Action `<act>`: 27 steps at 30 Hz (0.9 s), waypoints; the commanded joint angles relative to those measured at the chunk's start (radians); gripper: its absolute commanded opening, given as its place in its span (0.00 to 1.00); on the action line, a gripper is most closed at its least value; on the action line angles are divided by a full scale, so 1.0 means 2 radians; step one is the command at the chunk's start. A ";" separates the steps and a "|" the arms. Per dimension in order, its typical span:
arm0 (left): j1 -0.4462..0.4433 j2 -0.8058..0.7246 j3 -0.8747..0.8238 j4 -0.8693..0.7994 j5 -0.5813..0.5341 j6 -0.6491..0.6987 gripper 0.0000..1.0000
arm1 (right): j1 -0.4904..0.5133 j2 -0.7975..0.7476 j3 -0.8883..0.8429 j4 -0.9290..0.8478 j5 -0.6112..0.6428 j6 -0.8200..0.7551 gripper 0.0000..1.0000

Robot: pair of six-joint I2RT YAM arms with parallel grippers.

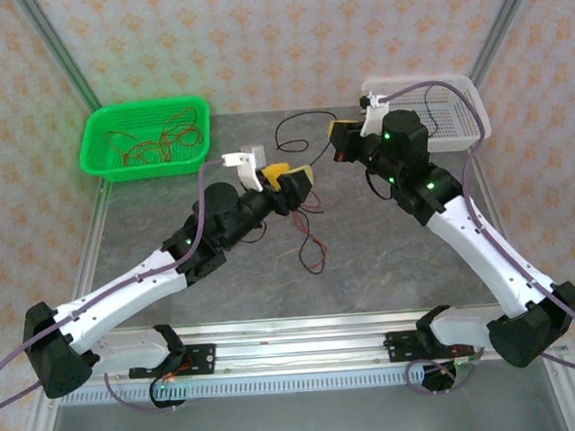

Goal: Untangle the cables

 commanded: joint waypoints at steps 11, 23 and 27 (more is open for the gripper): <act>0.002 0.067 0.085 0.013 -0.071 -0.002 0.71 | 0.021 -0.034 -0.010 0.023 0.000 0.017 0.00; 0.014 0.103 0.119 -0.013 -0.109 -0.007 0.72 | 0.033 -0.053 -0.012 0.020 0.000 0.020 0.00; 0.021 0.112 0.127 -0.006 -0.121 -0.014 0.74 | 0.039 -0.057 -0.017 0.023 -0.005 0.024 0.00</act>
